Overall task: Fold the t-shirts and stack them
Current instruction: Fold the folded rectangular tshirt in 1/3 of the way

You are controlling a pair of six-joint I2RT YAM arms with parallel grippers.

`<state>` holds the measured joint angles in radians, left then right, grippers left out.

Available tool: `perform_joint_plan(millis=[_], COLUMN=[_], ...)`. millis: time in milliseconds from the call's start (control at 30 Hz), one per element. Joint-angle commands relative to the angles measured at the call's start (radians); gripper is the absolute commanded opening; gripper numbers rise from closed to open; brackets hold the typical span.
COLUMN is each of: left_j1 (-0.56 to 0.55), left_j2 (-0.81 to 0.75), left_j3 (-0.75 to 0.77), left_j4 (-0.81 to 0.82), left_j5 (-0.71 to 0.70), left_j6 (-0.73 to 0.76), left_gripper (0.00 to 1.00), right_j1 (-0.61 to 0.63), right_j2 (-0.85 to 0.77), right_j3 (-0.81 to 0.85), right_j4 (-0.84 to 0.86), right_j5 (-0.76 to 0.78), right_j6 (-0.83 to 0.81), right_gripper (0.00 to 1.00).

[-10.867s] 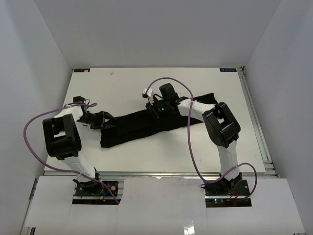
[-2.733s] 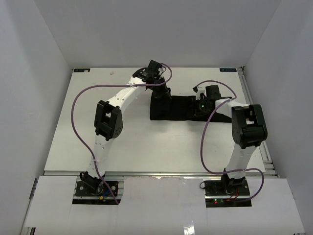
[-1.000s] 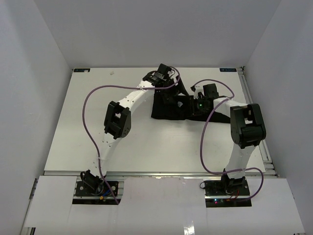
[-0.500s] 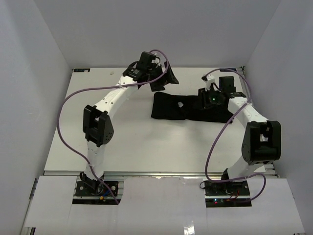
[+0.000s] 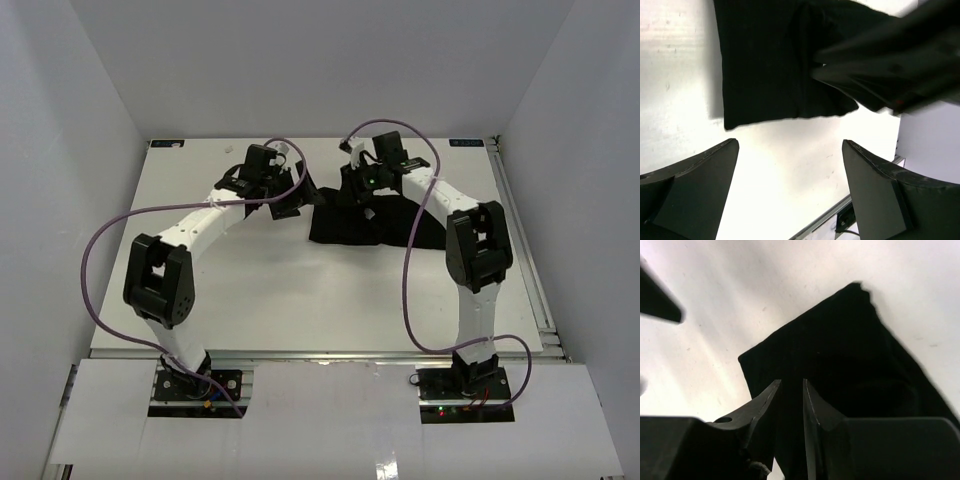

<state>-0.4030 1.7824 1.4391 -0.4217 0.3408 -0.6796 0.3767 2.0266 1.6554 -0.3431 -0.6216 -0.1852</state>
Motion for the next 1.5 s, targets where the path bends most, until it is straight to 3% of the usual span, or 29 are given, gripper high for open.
perform_joint_plan(millis=[0, 333, 833, 1167, 1267, 1333, 1467], left_j1=[0.001, 0.018, 0.018, 0.016, 0.004, -0.007, -0.023], left_j2=[-0.164, -0.25, -0.155, -0.054, -0.012, 0.008, 0.052], left_j3=[-0.096, -0.232, -0.203, -0.148, -0.097, -0.05, 0.01], left_j4=[0.07, 0.112, 0.147, 0.179, 0.187, 0.186, 0.189], left_j5=[-0.023, -0.017, 0.044, 0.109, 0.141, 0.164, 0.204], left_j6=[0.009, -0.02, -0.003, 0.026, 0.055, 0.09, 0.137], left_gripper=[0.96, 0.96, 0.96, 0.95, 0.93, 0.89, 0.81], right_j1=[0.042, 0.013, -0.111, -0.22, -0.223, -0.225, -0.207], right_j2=[0.059, 0.072, -0.049, -0.062, -0.072, -0.095, -0.15], right_j3=[0.043, -0.042, -0.198, -0.181, -0.157, -0.143, -0.171], right_j4=[-0.039, -0.033, -0.036, -0.039, -0.054, -0.08, -0.017], right_j5=[0.106, 0.261, 0.318, 0.29, 0.182, 0.021, -0.15], right_j6=[0.089, 0.135, 0.102, 0.076, 0.012, -0.035, -0.071], right_gripper=[0.3, 0.26, 0.26, 0.26, 0.27, 0.29, 0.3])
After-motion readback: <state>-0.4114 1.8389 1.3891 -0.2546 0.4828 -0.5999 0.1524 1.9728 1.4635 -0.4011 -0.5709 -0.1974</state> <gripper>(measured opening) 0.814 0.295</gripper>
